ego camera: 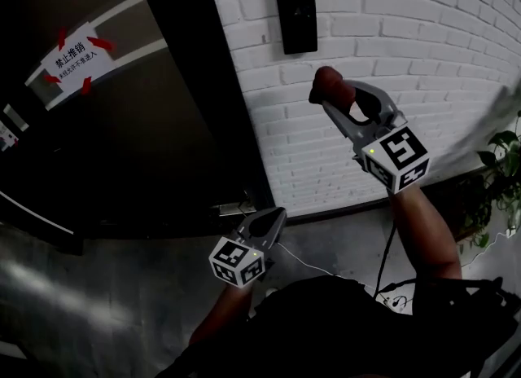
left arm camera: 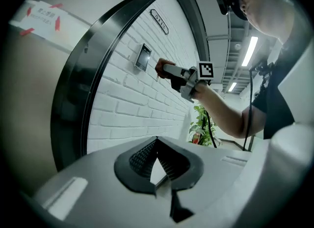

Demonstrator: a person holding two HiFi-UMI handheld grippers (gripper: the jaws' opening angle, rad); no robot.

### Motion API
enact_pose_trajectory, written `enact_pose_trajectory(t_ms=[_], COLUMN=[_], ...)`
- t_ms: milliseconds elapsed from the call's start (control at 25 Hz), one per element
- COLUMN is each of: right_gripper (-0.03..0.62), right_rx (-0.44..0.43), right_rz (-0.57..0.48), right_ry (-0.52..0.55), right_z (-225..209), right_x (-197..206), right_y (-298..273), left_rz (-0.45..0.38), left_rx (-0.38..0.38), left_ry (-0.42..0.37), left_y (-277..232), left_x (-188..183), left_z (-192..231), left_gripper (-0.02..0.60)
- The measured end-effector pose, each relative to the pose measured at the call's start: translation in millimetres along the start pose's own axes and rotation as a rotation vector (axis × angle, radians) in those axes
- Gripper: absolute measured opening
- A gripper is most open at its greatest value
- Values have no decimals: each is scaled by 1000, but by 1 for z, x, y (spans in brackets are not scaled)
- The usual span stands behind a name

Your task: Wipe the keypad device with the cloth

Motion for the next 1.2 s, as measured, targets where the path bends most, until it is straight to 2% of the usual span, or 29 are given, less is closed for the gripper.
enact_pose_trajectory(t_ms=[120,240,600,800,1000,1200], right_gripper=[147,147,147,147,147,146], right_rx=[19,57,169,209,216,238], right_rz=[-95,-152,-171,-169,-157,-152], right_ry=[16,81,208,259,223,197], right_z=[-18,-34,-58,-57,-58,-59], right_x=[-39,-66,-108,-116,-114,-108], right_y=[-24,-47,-100,-118,-127,-126], left_rz=[0,9,-2,-3,-5,13], left_rx=[-45,-81,-160,-171,-158,-138], left_ry=[-16,-22,-8,-16,-29,-7], left_y=[2,7,28,34,36,36], left_x=[4,5,2,-2,4,6], left_z=[0,-1,6,13,22,22], left_gripper=[17,17,17,17,17,17])
Point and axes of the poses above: the fingertips, and each gripper's own axes: y backward along the fingers, z to its left, x out of its underside, the point moved 2 cm from there along y, backward along the fingers, and after that the axes turned 10 degrees about x, right-handed, at the moved point
